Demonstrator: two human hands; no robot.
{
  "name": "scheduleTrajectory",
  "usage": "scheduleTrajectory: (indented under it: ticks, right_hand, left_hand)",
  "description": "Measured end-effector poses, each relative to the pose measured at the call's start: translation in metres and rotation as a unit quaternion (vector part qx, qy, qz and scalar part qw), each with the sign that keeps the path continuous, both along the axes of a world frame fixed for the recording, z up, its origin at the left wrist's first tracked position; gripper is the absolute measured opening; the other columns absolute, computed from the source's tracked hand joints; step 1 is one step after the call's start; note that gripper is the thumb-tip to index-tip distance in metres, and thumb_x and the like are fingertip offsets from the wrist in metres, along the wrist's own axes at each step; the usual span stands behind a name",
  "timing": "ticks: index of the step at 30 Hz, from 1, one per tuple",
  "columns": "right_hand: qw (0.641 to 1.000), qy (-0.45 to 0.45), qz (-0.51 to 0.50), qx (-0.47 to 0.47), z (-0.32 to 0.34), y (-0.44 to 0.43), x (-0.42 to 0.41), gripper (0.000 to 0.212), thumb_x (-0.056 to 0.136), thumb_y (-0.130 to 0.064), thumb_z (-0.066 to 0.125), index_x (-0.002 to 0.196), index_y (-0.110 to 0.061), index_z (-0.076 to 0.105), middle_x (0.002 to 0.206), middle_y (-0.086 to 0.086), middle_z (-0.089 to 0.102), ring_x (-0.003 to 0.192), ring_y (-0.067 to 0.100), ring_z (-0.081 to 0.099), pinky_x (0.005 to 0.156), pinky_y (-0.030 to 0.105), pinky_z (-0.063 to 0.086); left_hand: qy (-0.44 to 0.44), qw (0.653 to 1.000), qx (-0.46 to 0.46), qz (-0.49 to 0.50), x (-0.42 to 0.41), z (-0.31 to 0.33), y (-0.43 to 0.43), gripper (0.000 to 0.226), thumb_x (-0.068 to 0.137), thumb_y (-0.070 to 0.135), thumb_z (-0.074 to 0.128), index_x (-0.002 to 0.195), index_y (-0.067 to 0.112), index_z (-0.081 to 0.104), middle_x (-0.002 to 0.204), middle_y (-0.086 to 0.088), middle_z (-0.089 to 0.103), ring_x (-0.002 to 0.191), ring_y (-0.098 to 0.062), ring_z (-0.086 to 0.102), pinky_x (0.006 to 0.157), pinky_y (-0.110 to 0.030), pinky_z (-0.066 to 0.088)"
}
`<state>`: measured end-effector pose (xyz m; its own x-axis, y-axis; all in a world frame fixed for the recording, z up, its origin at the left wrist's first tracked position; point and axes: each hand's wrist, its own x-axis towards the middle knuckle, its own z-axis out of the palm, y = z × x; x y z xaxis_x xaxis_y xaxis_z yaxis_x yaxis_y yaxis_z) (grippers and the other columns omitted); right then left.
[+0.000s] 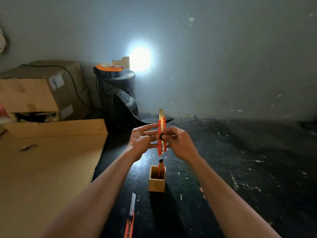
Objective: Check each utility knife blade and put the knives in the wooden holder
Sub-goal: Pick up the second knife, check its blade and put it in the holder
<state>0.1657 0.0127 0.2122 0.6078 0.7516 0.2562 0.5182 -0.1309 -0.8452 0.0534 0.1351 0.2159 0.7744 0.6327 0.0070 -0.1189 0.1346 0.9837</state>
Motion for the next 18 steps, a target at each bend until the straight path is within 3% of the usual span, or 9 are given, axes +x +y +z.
scheduleTrajectory:
  ticks: [10, 13, 15, 18]
  right_hand:
    - [1.0, -0.002, 0.011, -0.017, -0.01, -0.002, -0.011, 0.014, 0.097, -0.016, 0.066, 0.108, -0.025, 0.066, 0.105, -0.007, 0.07, 0.094, 0.013, 0.069, 0.068, 0.015, 0.057]
    - [0.999, -0.036, -0.003, -0.028, -0.011, -0.004, -0.013, 0.025, 0.096, -0.016, 0.067, 0.119, -0.024, 0.066, 0.112, -0.005, 0.071, 0.095, 0.01, 0.066, 0.081, 0.024, 0.06]
    - [0.999, -0.038, -0.009, -0.025, -0.011, -0.005, -0.014, 0.022, 0.094, -0.017, 0.069, 0.116, -0.022, 0.067, 0.11, -0.006, 0.071, 0.095, 0.009, 0.065, 0.089, 0.034, 0.061]
    - [0.999, -0.027, -0.031, -0.019, -0.009, -0.005, -0.016, 0.017, 0.093, -0.025, 0.07, 0.106, -0.026, 0.06, 0.103, -0.014, 0.064, 0.091, 0.007, 0.062, 0.09, 0.033, 0.058]
  left_hand:
    - [0.004, 1.0, 0.014, 0.009, 0.002, 0.01, 0.012, 0.046, 0.088, -0.016, 0.066, 0.128, 0.006, 0.068, 0.097, -0.009, 0.081, 0.082, -0.026, 0.08, 0.061, -0.036, 0.064]
    - [0.008, 1.0, 0.029, 0.008, 0.004, 0.012, 0.011, 0.045, 0.088, -0.016, 0.065, 0.128, 0.006, 0.068, 0.097, -0.007, 0.081, 0.082, -0.024, 0.081, 0.06, -0.033, 0.063]
    - [0.004, 0.999, 0.035, 0.002, 0.005, 0.012, 0.009, 0.045, 0.089, -0.017, 0.064, 0.127, 0.006, 0.068, 0.097, -0.008, 0.081, 0.081, -0.024, 0.081, 0.059, -0.033, 0.063]
    - [0.004, 0.999, 0.046, -0.001, 0.006, 0.013, 0.007, 0.046, 0.089, -0.018, 0.063, 0.128, 0.006, 0.068, 0.099, -0.009, 0.08, 0.081, -0.024, 0.081, 0.06, -0.034, 0.063]
